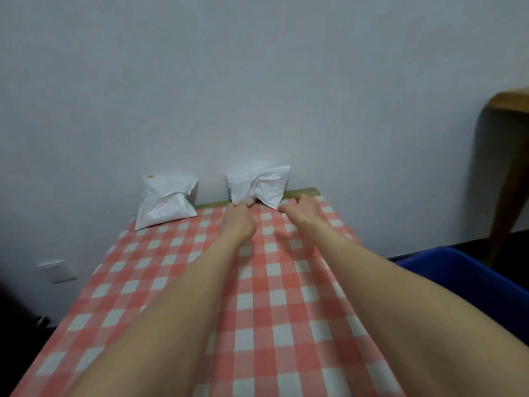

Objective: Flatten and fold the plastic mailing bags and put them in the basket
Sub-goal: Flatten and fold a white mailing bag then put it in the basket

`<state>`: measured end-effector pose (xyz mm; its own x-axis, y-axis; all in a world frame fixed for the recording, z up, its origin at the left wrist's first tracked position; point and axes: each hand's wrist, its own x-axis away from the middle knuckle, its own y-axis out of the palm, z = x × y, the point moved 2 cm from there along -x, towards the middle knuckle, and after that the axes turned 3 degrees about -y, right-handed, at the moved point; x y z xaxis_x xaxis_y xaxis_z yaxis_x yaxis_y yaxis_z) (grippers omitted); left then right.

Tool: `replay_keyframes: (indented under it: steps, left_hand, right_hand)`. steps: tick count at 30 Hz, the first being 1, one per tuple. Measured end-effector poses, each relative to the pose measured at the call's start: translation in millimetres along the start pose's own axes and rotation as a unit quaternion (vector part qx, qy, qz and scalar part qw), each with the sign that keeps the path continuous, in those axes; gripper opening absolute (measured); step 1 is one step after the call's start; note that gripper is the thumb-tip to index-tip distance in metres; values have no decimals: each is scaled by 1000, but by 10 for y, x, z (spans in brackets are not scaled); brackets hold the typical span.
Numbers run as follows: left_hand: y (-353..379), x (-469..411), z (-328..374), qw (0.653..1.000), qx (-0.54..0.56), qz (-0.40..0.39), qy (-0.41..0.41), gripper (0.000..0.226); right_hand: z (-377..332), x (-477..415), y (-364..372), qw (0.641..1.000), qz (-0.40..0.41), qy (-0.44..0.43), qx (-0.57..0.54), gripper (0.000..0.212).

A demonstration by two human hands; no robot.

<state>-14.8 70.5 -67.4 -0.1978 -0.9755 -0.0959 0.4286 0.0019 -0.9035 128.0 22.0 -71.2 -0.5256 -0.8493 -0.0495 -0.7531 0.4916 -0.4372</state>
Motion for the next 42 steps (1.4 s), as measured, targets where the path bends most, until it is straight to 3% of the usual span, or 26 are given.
replay_keyframes:
  steps: [3, 5, 8, 13, 17, 23, 31, 36, 39, 42]
  left_hand:
    - [65, -299, -77, 999, 14, -15, -29, 45]
    - [122, -475, -126, 998, 30, -23, -49, 44]
    - [211, -739, -189, 994, 71, -32, -78, 45]
    - [308, -1160, -225, 984, 131, -16, -119, 45]
    - [384, -1405, -207, 976, 177, -15, -125, 47]
    - [454, -1528, -184, 968, 220, 4, -116, 49]
    - [295, -1308, -150, 943, 307, 64, -114, 52]
    - [164, -944, -101, 922, 362, 43, -131, 66]
    - [145, -651, -17, 920, 372, 12, -124, 73]
    - [184, -414, 23, 891, 434, -6, -132, 72]
  right_hand:
    - [-48, -275, 115, 1000, -8, 15, 10, 28]
    - [-31, -466, 197, 999, -14, 34, -1, 23]
    - [6, -730, 328, 998, -21, 65, -16, 28]
    - [-1, -1146, 508, 995, -20, 83, -56, 55]
    - [32, -1416, 626, 992, -14, 103, -74, 59]
    - [139, -1593, 769, 986, 7, 111, -120, 49]
    - [112, -1396, 598, 966, 35, 114, -228, 10]
    - [192, -1046, 283, 962, 53, 111, -244, 15]
    - [234, -732, 93, 963, 46, 110, -240, 31]
    - [289, -475, -55, 966, 30, 114, -232, 39]
